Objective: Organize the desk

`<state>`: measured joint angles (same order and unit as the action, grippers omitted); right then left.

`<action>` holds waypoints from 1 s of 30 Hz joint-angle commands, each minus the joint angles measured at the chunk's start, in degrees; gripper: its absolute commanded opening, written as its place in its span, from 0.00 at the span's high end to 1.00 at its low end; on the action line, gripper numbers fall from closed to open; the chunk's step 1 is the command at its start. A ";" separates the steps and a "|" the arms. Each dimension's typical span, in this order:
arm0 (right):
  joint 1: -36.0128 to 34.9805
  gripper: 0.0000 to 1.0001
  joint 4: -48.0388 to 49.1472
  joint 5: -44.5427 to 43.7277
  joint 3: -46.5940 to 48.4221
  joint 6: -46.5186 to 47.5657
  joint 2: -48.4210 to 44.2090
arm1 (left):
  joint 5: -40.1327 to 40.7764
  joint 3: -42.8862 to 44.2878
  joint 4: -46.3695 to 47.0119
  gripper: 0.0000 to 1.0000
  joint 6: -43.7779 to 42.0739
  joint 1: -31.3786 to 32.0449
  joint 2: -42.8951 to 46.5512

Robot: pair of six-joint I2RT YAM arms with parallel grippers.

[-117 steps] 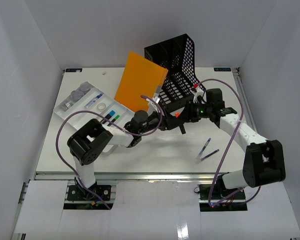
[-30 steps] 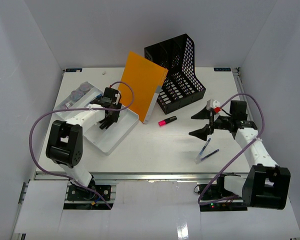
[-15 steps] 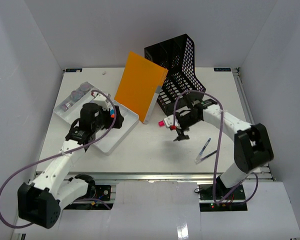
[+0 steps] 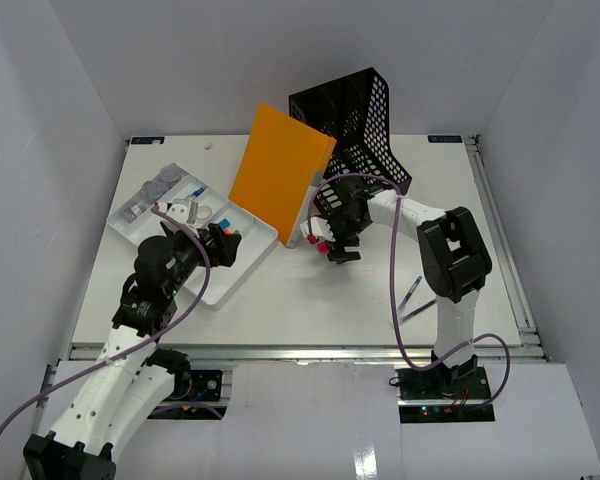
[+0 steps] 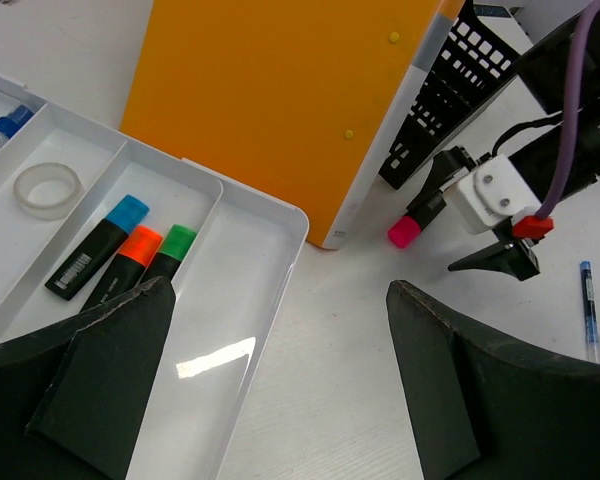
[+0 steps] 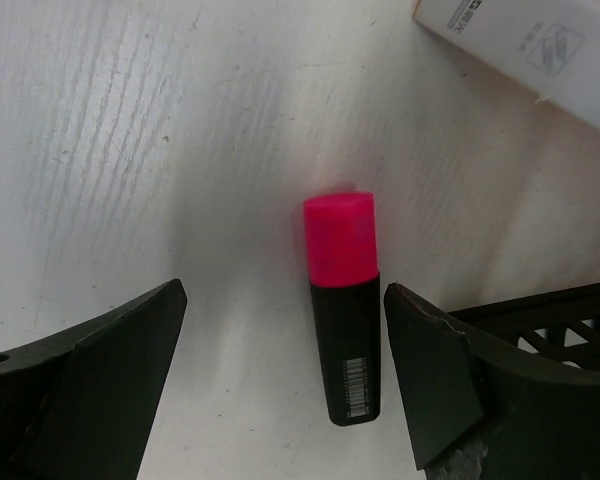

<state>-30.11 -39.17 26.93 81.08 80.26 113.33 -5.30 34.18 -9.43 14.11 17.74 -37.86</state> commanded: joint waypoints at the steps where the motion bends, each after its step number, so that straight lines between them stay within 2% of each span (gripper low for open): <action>1: -0.47 0.16 -0.73 -2.77 2.98 -2.05 2.25 | 0.41 -0.78 1.78 0.02 0.53 -0.33 1.46; 7: -0.47 0.25 -0.58 -4.02 3.20 -3.11 3.91 | -4.51 -0.89 2.73 0.02 0.79 -0.33 0.66; 9: -0.47 0.37 -0.73 -4.45 2.89 -3.35 4.09 | -8.27 -1.98 4.92 0.02 1.62 -0.33 0.59; 11: -0.47 0.49 -0.81 -4.62 1.50 -3.52 3.83 | -19.18 -2.96 8.97 0.02 2.77 -0.26 -0.34; 15: -0.47 0.63 -0.65 -4.28 -2.04 -3.78 1.70 | -31.22 -5.27 18.35 0.02 8.99 -0.33 -2.70; 18: -0.47 0.77 -0.32 -2.59 -5.19 -5.19 -0.92 | -34.60 -8.61 25.70 0.02 15.96 -0.25 -3.25; 20: -0.40 0.90 0.18 -0.63 -6.26 -10.69 -2.76 | -35.96 -12.89 31.79 0.02 21.30 -0.13 -3.56; 22: -0.19 0.92 0.16 1.81 -6.58 -16.36 -5.35 | -35.60 -18.36 43.88 0.02 28.32 1.10 -4.46; 24: 0.13 0.92 0.37 7.31 -7.07 -23.27 -8.13 | -31.07 -20.64 48.24 0.02 32.76 4.05 -6.86; 28: 1.76 0.92 1.50 15.76 -5.90 -39.74 -12.94 | -19.35 -17.18 48.74 0.02 28.68 17.49 -15.07; 30: 2.44 0.92 2.80 15.91 -5.22 -46.12 -14.69 | -13.96 -14.76 49.41 0.02 28.35 22.87 -19.38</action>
<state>-29.38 -37.96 35.02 73.67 52.76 104.29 -30.36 14.65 32.42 41.33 31.78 -51.34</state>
